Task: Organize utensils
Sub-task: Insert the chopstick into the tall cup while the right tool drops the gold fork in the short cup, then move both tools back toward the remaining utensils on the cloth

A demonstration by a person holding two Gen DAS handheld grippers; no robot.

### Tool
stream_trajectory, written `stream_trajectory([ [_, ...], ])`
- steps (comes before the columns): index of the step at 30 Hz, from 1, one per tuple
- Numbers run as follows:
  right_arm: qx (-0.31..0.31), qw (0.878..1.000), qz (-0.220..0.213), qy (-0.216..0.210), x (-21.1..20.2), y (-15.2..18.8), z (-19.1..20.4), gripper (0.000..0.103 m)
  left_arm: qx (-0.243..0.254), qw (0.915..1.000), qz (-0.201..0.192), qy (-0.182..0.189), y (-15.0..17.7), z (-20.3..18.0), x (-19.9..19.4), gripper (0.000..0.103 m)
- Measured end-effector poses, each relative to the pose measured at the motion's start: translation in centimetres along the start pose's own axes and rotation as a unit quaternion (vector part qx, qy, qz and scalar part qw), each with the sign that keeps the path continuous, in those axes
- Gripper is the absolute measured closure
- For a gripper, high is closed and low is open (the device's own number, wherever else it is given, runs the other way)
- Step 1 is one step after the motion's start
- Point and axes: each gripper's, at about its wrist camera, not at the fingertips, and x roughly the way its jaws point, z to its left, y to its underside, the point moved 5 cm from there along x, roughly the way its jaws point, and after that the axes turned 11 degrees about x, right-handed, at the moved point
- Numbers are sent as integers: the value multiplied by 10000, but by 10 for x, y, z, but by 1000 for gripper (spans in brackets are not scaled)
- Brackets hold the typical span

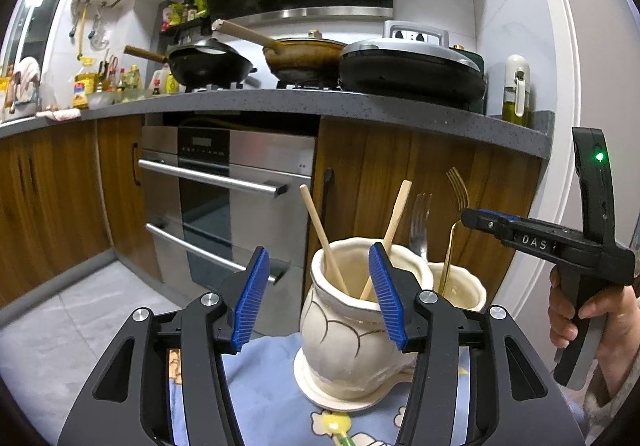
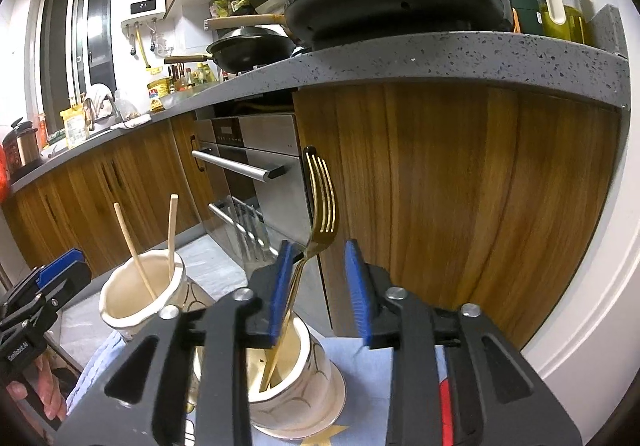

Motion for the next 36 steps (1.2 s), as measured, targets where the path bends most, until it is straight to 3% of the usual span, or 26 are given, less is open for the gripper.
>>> stream_trajectory([
  [9,-162,9998,-32,-85,-38,16,1,27,52,9994,244,-258,7,7,-18,22],
  [15,-210,9993,236,-183,-60,45,-1,12,-117,9983,438,-378,20,18,-36,11],
  [19,-339,9980,489,-215,-67,64,6,6,-190,9963,678,-491,32,22,-47,8],
  [36,-697,9886,1274,-401,-82,135,29,5,-248,9791,1894,-693,107,16,-86,7],
])
